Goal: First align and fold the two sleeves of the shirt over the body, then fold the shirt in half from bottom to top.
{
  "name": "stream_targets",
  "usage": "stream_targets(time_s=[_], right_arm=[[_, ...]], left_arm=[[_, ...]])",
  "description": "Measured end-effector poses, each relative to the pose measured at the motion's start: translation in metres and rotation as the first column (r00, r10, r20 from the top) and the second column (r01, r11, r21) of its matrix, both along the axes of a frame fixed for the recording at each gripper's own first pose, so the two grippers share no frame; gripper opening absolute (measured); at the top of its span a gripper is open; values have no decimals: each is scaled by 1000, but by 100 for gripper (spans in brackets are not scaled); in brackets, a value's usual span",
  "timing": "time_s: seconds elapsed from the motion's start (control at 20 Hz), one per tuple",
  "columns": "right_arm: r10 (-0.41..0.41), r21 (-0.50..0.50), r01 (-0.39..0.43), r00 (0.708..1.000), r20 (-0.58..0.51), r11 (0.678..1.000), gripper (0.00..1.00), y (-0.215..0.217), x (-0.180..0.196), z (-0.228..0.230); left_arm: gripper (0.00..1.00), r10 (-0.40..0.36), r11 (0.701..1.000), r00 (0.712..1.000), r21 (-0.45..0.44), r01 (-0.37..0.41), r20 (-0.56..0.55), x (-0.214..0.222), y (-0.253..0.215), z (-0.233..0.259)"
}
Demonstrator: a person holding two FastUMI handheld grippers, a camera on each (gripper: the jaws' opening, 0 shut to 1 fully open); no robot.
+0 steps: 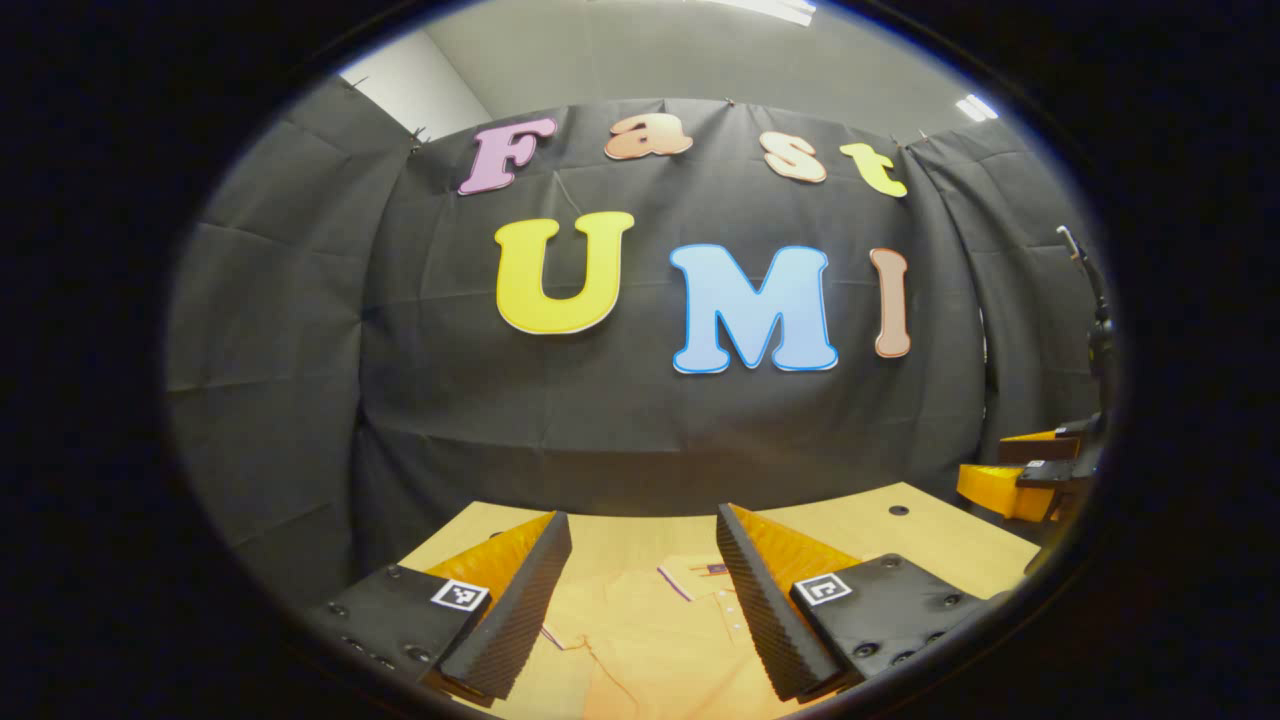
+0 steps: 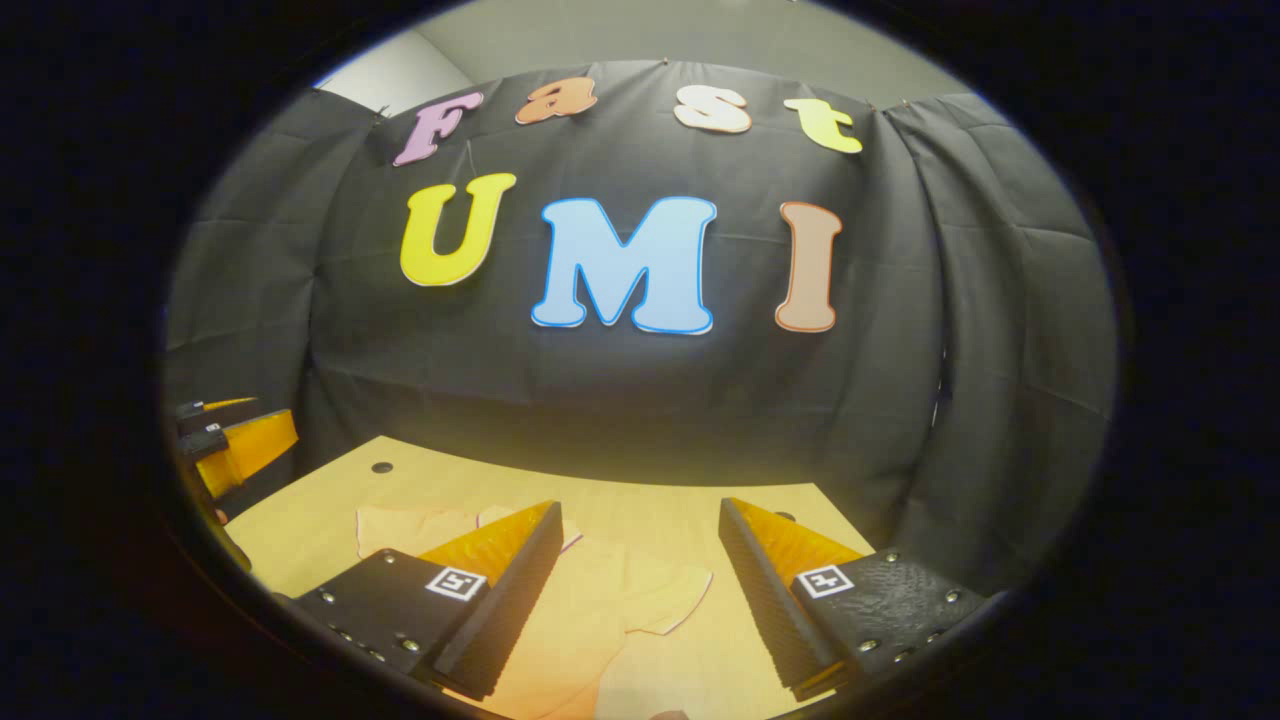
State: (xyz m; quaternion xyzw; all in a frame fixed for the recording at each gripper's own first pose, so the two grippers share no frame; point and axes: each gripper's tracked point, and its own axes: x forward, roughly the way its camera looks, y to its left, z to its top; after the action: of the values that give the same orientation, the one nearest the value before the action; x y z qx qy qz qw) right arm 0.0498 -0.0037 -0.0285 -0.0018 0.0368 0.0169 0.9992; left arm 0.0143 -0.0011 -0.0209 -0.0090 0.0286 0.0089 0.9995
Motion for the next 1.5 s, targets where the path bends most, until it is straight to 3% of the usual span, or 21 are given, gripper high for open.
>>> stream_targets(time_s=[0.45, 0.75, 1.15, 1.5], right_arm=[[-40, 61, 50, 989, -145, 997, 97, -3, 64, -61], [-78, 38, 90, 964, -253, 995, 97, -17, 99, -105], [-111, 11, 127, 898, -426, 992, 98, -39, 134, -185], [-110, 69, 179, 822, -558, 982, 98, -46, 153, -240]], left_arm=[[96, -14, 1000, 1000, 0, 14, -13, 9, 17, -11], [96, -5, 1000, 999, -16, 5, -34, 7, 25, -20], [96, 12, 1000, 998, -18, -14, -64, 2, 31, -30], [96, 47, 999, 996, -19, -48, -76, -6, 38, -33]])
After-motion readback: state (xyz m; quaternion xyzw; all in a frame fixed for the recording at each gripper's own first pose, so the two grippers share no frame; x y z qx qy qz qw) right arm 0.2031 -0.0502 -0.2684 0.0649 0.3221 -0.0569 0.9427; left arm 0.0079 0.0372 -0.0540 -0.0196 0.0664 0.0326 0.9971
